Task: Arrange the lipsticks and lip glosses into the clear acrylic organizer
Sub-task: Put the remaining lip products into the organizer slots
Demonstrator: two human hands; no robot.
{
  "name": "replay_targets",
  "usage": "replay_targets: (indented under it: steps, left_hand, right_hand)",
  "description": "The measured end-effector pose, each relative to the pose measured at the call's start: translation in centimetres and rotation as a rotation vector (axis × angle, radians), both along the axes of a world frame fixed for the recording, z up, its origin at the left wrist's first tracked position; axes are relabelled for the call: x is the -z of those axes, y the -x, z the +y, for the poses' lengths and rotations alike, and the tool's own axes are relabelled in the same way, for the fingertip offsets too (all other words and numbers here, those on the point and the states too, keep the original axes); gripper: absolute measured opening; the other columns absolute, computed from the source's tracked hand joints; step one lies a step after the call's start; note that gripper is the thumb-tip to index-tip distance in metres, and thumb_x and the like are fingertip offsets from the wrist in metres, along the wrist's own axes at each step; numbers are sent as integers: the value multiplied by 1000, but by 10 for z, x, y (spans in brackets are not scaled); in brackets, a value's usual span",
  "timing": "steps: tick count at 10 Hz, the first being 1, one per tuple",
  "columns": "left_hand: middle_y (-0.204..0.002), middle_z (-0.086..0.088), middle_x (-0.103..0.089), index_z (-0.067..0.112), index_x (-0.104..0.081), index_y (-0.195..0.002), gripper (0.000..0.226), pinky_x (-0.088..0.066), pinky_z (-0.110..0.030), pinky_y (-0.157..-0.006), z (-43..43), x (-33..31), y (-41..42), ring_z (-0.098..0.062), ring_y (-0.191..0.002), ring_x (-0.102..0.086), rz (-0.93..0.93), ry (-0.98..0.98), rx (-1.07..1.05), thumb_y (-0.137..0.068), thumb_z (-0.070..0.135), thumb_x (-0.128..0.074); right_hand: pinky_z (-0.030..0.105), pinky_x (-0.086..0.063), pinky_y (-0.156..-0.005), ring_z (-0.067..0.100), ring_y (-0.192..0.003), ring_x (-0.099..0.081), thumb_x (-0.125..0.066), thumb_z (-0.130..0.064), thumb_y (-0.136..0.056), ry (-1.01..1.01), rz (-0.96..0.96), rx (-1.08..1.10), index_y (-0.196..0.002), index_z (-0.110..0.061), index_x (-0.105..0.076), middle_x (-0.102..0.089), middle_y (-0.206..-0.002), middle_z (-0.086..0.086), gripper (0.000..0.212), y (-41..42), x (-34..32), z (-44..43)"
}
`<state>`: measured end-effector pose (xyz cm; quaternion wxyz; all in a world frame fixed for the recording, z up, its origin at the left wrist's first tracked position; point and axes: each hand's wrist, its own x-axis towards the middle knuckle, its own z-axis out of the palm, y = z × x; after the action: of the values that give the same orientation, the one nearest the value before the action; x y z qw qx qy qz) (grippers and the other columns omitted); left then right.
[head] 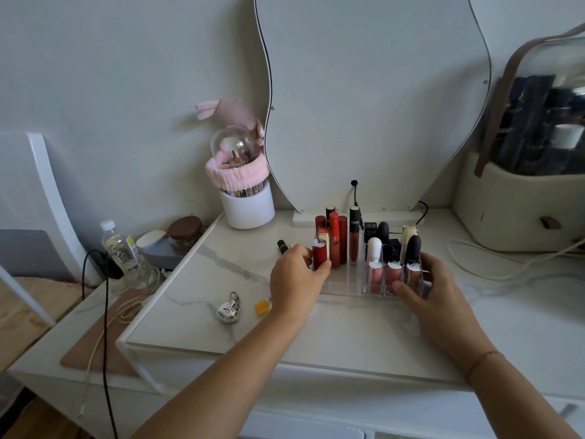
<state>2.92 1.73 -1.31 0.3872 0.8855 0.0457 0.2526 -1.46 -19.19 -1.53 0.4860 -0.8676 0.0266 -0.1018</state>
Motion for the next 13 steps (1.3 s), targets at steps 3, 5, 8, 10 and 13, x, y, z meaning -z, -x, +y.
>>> replay_targets:
  steps: [3,5,8,10,13]
  left_hand:
    - [-76,4,-69,15,-64,-81,22,-50,-31,-62,-3,1,2,-17,-69,-63,-25,-17,-41,-73,34,-71]
    - [-78,2,-70,15,-62,-83,23,-48,-27,-61,-5,2,3,-16,-70,-64,-55,9,-70,-71,30,-75]
    - [-79,4,-66,17,-59,-86,22,-43,-25,-58,-8,2,5,-14,-68,-58,-113,-6,-56,-73,27,-73]
    - [-81,2,-64,15,-61,-84,20,-41,-25,-60,-8,-3,3,-15,-69,-55,-155,10,-33,-74,28,-73]
    - [-90,8,-70,18,-56,-99,25,-52,-35,-77,-6,-37,10,-12,-84,-66,-290,214,135,-81,29,-69]
  right_hand:
    - [48,-43,-102,22,-119,-55,-68,-32,-82,-1,9,4,-138,-26,-37,-56,-131,2,64,0,-1,0]
    - [48,-42,-102,22,-121,-53,-68,-32,-83,-1,6,0,-139,-25,-36,-53,-133,1,65,1,-1,0]
    - [47,-44,-101,21,-119,-53,-68,-32,-83,-10,-3,-6,-138,-25,-37,-54,-132,1,64,1,-1,0]
    - [47,-44,-101,22,-119,-54,-68,-31,-82,-16,-7,-10,-139,-23,-37,-54,-133,3,65,0,0,-1]
    - [47,-43,-102,21,-119,-54,-69,-30,-82,-19,-23,-4,-137,-25,-38,-53,-133,1,63,-1,1,0]
